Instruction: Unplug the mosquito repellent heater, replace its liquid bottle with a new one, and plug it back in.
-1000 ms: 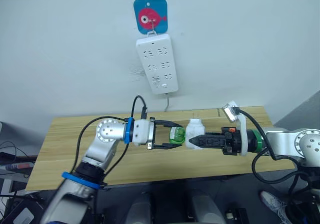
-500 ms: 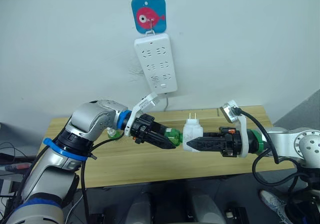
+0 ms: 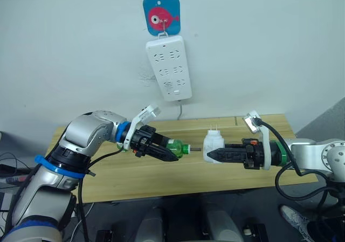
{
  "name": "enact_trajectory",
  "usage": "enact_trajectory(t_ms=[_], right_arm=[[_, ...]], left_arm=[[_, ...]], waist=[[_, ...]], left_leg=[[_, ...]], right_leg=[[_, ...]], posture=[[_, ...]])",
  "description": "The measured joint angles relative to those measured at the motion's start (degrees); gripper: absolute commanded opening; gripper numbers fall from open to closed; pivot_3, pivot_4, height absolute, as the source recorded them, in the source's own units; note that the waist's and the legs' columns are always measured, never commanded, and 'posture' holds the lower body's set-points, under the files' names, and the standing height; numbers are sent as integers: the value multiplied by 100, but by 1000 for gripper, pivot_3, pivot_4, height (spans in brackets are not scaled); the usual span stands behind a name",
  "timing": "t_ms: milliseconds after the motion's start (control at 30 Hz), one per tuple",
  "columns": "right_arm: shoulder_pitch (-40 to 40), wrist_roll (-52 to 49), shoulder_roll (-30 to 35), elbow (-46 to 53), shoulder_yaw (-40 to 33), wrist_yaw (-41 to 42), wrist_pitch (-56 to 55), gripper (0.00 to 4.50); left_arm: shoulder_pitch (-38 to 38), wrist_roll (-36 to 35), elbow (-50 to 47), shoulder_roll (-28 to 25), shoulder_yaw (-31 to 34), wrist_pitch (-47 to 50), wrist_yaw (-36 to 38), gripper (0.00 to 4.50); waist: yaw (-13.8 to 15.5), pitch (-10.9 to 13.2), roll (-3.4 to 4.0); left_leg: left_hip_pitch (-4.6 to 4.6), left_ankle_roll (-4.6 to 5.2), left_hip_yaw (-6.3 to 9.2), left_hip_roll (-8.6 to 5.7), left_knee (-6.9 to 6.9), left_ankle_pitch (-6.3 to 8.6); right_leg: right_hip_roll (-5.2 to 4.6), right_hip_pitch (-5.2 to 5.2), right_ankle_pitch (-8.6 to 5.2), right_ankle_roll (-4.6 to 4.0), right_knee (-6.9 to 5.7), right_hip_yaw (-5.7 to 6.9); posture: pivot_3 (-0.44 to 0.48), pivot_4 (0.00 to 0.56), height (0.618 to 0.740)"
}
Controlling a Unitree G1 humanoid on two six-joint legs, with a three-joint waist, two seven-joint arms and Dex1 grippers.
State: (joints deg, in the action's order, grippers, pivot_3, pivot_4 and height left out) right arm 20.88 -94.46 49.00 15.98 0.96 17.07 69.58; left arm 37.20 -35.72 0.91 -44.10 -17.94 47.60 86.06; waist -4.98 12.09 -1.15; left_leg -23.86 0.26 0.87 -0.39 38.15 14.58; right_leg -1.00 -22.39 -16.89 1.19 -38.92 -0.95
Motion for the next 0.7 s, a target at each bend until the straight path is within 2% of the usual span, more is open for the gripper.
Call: enact_trajectory(t_ms=[133, 233, 333, 433, 700], right_arm=[[-21, 912, 378, -96, -70, -166, -7, 3035], [3, 2413, 498, -442, 327, -489, -143, 3035], [168, 3698, 261, -852, 807, -702, -360, 3035], [669, 4753, -14, -1401, 1356, -714, -427, 3035], [1600, 6172, -822, -3017, 1581, -411, -247, 3035]], left_arm=[[-502, 486, 16, -62, 192, -932, -225, 2248], [-942, 830, -31, 155, 374, -1670, -625, 2248], [-1162, 997, -215, 337, 410, -2054, -873, 2248], [-1349, 1080, -571, 533, 472, -2314, -1139, 2248], [-1724, 1229, -976, 687, 468, -2495, -1505, 2248]], waist=[[11, 3, 2], [19, 6, 0], [22, 15, 0], [5, 31, 13], [21, 55, 23]], left_leg=[[-1, 0, -2, -1, 1, 0], [-3, 0, -5, -1, 0, 0], [-3, 0, -6, -1, 0, 0], [-1, 0, -11, -1, 1, 0], [-4, 0, -8, -3, -5, 0]], right_leg=[[-5, 0, 0, 0, 2, 1], [-10, -1, 0, 0, 6, -1], [-9, -5, 1, -1, 3, 0], [-9, -6, 1, -2, -1, -5], [-8, -7, 2, -4, 1, -1]], posture=[[-182, 216, 740], [-173, 219, 740], [-159, 226, 740], [-151, 231, 740], [-125, 235, 740]])
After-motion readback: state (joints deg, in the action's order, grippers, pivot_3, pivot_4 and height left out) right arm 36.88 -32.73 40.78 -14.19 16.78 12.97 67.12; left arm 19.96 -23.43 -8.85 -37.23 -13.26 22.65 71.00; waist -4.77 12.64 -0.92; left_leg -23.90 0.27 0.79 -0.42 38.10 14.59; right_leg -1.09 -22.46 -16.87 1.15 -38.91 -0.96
